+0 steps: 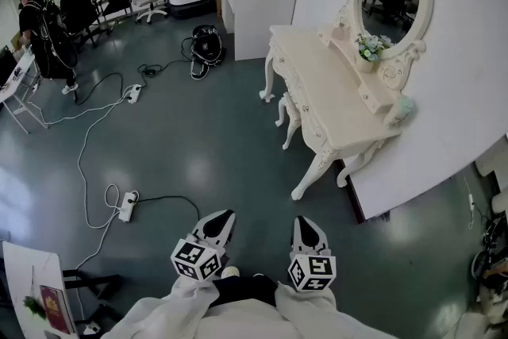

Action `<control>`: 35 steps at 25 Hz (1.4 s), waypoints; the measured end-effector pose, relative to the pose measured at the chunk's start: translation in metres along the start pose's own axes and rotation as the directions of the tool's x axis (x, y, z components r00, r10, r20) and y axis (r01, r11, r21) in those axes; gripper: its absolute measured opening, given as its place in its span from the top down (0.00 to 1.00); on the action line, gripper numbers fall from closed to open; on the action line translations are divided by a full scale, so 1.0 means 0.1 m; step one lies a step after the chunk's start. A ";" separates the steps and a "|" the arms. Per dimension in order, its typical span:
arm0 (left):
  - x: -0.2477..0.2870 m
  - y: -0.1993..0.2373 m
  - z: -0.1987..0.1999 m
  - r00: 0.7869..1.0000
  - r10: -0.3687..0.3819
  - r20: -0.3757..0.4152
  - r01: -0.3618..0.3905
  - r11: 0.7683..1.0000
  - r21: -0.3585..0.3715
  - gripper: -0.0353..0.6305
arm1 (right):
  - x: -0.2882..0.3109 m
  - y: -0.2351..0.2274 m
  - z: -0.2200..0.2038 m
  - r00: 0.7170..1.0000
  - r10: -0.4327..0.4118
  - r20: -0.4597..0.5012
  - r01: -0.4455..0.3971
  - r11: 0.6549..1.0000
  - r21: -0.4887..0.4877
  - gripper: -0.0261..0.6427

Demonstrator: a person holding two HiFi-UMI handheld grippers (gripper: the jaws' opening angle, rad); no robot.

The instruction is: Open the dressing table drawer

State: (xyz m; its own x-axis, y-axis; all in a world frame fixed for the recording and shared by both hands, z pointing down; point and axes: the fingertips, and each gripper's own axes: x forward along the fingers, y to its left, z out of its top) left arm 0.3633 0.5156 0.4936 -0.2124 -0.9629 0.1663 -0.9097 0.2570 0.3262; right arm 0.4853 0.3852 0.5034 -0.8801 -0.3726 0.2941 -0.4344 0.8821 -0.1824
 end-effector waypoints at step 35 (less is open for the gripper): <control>0.60 0.04 -0.26 0.999 0.019 -0.026 -0.020 0.998 -0.053 0.90 | 0.42 -0.40 -0.31 0.996 0.031 -0.087 -0.027 0.998 0.054 0.91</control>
State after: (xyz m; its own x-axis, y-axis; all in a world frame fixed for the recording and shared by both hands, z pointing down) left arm 0.3558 0.4606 0.5292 -0.2202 -0.9554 0.1969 -0.8851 0.2805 0.3713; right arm 0.4717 0.3435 0.5517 -0.8733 -0.3182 0.3688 -0.4203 0.8750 -0.2403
